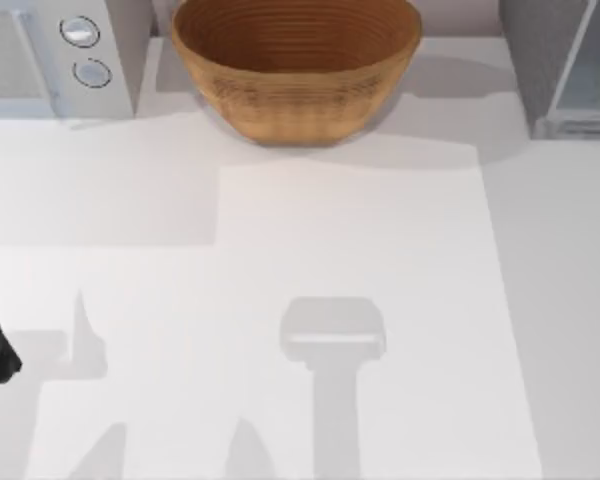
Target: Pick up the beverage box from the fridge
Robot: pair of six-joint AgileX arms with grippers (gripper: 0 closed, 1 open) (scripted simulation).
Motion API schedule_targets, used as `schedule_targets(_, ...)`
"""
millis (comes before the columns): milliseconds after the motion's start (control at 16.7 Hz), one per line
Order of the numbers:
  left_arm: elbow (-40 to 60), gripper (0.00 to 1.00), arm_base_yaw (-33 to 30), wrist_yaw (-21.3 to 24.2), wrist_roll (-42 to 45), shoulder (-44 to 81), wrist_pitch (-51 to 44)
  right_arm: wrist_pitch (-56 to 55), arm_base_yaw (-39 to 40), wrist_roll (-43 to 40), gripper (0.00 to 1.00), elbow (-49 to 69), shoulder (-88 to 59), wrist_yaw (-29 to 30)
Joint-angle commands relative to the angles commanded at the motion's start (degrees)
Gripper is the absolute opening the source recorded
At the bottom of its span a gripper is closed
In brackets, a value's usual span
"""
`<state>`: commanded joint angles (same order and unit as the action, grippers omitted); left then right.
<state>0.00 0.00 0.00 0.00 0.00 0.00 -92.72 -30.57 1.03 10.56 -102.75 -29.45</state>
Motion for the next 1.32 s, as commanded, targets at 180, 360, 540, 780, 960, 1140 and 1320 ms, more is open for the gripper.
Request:
schedule_targets(180, 0.0, 1.0, 0.0, 0.0, 0.0, 0.0, 0.0, 0.22, 0.31, -0.01, 1.0, -0.09, 0.07, 0.15)
schedule_targets(360, 0.0, 1.0, 0.0, 0.0, 0.0, 0.0, 0.0, 2.26, 1.82, -0.03, 1.0, 3.84, -2.43, 1.75)
schedule_targets(540, 0.0, 1.0, 0.0, 0.0, 0.0, 0.0, 0.0, 6.82, 4.9, -0.06, 1.0, 13.19, -7.26, 5.17)
schedule_targets(780, 0.0, 1.0, 0.0, 0.0, 0.0, 0.0, 0.0, 15.87, 10.45, -0.16, 1.0, 30.96, -14.62, 11.09)
schedule_targets(960, 0.0, 1.0, 0.0, 0.0, 0.0, 0.0, 0.0, 21.98, 14.28, -0.32, 1.0, 40.71, -18.48, 15.06)
schedule_targets(1140, 0.0, 1.0, 0.0, 0.0, 0.0, 0.0, 0.0, 25.28, 16.43, -0.46, 1.0, 45.03, -20.14, 17.29)
schedule_targets(1320, 0.0, 1.0, 0.0, 0.0, 0.0, 0.0, 0.0, 25.44, 16.54, -0.47, 1.0, 45.23, -20.23, 17.4)
